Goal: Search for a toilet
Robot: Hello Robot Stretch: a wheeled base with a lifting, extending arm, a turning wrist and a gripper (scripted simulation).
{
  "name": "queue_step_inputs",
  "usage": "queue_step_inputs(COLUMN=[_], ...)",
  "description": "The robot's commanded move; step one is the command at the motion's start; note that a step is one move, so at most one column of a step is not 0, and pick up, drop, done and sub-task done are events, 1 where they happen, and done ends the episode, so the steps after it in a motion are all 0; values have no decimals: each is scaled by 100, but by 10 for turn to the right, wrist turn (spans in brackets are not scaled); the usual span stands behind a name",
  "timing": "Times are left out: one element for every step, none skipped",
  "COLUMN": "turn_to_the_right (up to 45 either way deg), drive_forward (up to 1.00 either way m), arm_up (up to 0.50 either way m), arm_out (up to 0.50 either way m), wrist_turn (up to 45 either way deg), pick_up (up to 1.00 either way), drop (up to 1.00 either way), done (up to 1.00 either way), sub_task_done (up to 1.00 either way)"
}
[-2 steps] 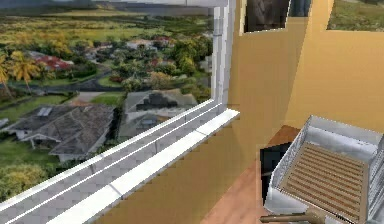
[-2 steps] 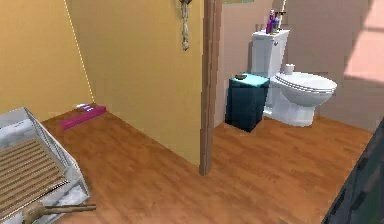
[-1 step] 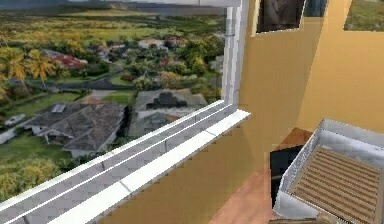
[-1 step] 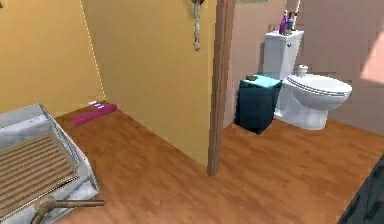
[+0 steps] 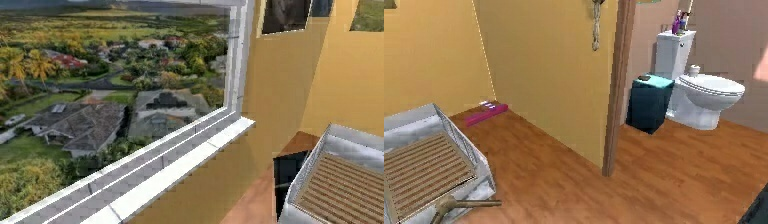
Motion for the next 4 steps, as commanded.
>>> queue_step_inputs(turn_to_the_right=[450, 120, 0, 450], drive_forward=[0, 0, 20, 0], arm_up=[0, 0, 0, 0], arm_out=[0, 0, 0, 0], wrist_turn=[0, 0, 0, 0], pick_up=[0, 0, 0, 0], drop=[0, 0, 0, 0], done=[0, 0, 0, 0], sub_task_done=[0, 0, 0, 0])
